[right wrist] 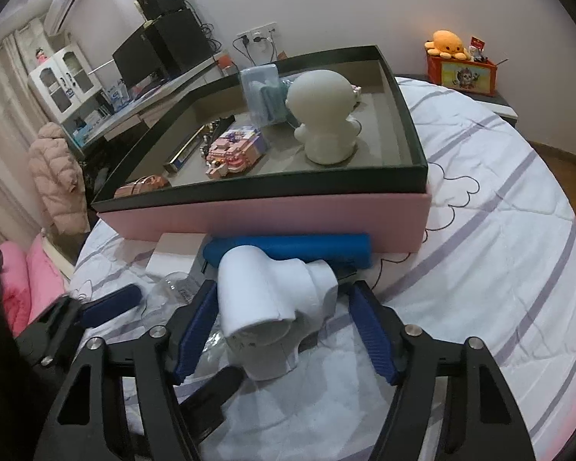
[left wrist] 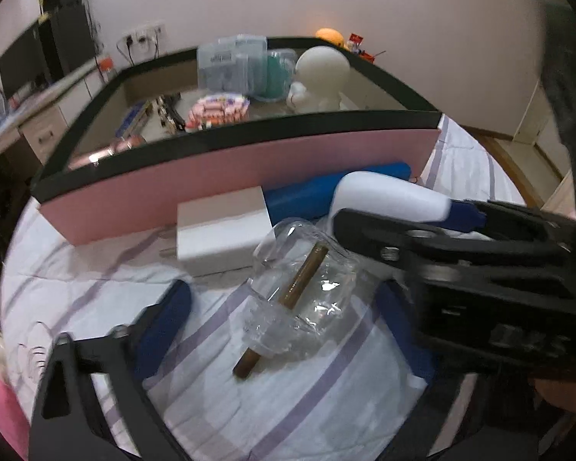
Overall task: Organize rigid objects
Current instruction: 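Grasp the clear bottle with the left gripper while the right gripper grasps the white hair dryer, then lower the bottle and hair dryer into the box and open both grippers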
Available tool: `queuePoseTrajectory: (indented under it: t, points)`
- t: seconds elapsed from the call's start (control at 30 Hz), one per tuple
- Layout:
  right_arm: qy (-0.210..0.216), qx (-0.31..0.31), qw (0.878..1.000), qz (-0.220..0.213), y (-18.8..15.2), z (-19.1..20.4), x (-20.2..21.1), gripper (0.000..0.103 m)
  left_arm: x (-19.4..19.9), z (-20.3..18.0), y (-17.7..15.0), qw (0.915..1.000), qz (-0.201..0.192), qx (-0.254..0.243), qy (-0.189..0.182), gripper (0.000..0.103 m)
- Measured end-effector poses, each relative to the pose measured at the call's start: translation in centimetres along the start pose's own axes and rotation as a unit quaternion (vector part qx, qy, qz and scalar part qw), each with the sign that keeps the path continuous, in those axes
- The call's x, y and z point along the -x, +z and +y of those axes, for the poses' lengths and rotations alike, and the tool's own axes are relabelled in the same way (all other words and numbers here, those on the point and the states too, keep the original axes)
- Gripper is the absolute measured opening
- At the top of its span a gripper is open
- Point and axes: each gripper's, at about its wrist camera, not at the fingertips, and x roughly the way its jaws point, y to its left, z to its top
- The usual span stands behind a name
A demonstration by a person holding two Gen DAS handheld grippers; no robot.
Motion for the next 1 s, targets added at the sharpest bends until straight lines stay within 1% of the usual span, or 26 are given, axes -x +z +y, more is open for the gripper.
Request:
queuePoseTrajectory:
  t: [0.07,0.1,0.13,0.17,0.2,0.3,0.5,0.7,0.9,1.0]
  points:
    - [0.01,-0.001,1.0,-0.007,-0.2,-0.2,0.5,0.062,0.2,0.5,0.1,0.9999,-0.004,0.014,-0.003,0.074]
    - [0.005,-0.001,1.0,-0.01,-0.3,-0.3,0.8,0.062,0.3,0.7,0.0,0.9999,-0.005,0.015,-0.002,0.07]
    - [0.0,0.0,1.0,-0.014,-0.4,-0.3,0.9,0.062,0.3,0.7,-0.1,0.9999,-0.007,0.015,0.001,0.061]
    - [0.001,-0.002,1.0,-0.016,-0.5,-0.5,1.1,0.062,0.4,0.9,-0.2,0.9998,-0.009,0.015,0.006,0.057]
    - [0.001,-0.003,1.0,-0.018,-0.6,-0.5,1.2,0.062,0.6,1.2,-0.3,0.9997,-0.012,0.018,0.008,0.048]
    - [-0.005,-0.002,1.0,-0.023,-0.9,-0.5,1.5,0.062,0.9,2.4,-0.4,0.999,-0.014,0.039,-0.016,0.048]
    - [-0.008,0.002,1.0,-0.029,-1.5,-0.2,2.2,0.062,2.3,3.1,-1.1,0.9977,-0.026,0.056,-0.03,0.048]
    - [-0.006,0.012,0.999,-0.038,-1.8,0.6,3.5,0.062,5.3,4.3,-1.3,0.996,-0.054,0.063,-0.035,0.048]
    - [0.009,0.026,0.998,-0.06,-0.8,2.1,5.6,0.062,8.0,5.9,0.4,0.9939,-0.083,0.064,-0.034,0.048]
    - [0.01,0.038,0.996,-0.076,0.6,3.0,6.8,0.062,9.1,6.6,2.0,0.9925,-0.1,0.064,-0.031,0.048]
